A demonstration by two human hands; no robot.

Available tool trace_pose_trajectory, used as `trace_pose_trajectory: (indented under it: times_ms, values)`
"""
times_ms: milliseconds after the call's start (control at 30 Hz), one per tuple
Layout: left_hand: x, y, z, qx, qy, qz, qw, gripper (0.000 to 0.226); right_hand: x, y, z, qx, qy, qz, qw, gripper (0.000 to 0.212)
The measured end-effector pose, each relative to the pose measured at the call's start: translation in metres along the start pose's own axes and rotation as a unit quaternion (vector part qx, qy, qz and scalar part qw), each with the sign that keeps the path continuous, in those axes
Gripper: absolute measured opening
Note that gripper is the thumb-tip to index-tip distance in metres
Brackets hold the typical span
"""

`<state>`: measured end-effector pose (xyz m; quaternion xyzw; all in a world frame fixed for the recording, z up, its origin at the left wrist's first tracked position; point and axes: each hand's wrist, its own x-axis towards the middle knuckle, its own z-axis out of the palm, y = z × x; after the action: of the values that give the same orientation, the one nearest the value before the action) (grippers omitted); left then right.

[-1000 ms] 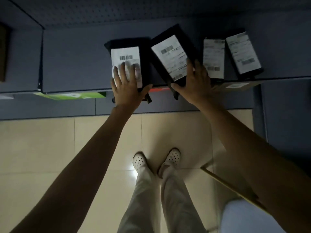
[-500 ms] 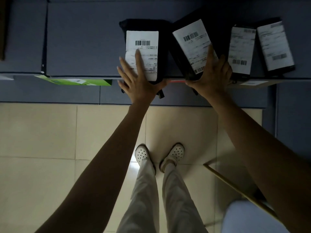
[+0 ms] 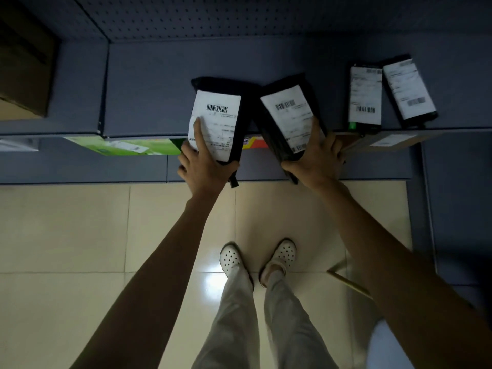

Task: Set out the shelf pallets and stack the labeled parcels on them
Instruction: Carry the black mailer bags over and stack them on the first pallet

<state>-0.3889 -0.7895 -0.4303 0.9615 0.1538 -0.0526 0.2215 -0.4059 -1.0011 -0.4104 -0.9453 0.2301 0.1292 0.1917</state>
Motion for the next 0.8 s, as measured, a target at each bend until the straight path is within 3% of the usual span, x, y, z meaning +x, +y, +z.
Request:
trace_pose_trajectory:
  times_ms: [400,800]
  values:
    - [-0.078,-0.071,-0.137,-0.021,0.091,-0.072,0.993,0.114,-0.115,-0.088,-0.041,0.009,-0.012,-0.11,0.994,0.12]
    - [-0.187,-0.135,-0.294,-0.069,0.265,-0.141,0.951,0.117,-0.237,-0.191,-0.111,0.027,-0.003,-0.326,0.945,0.121]
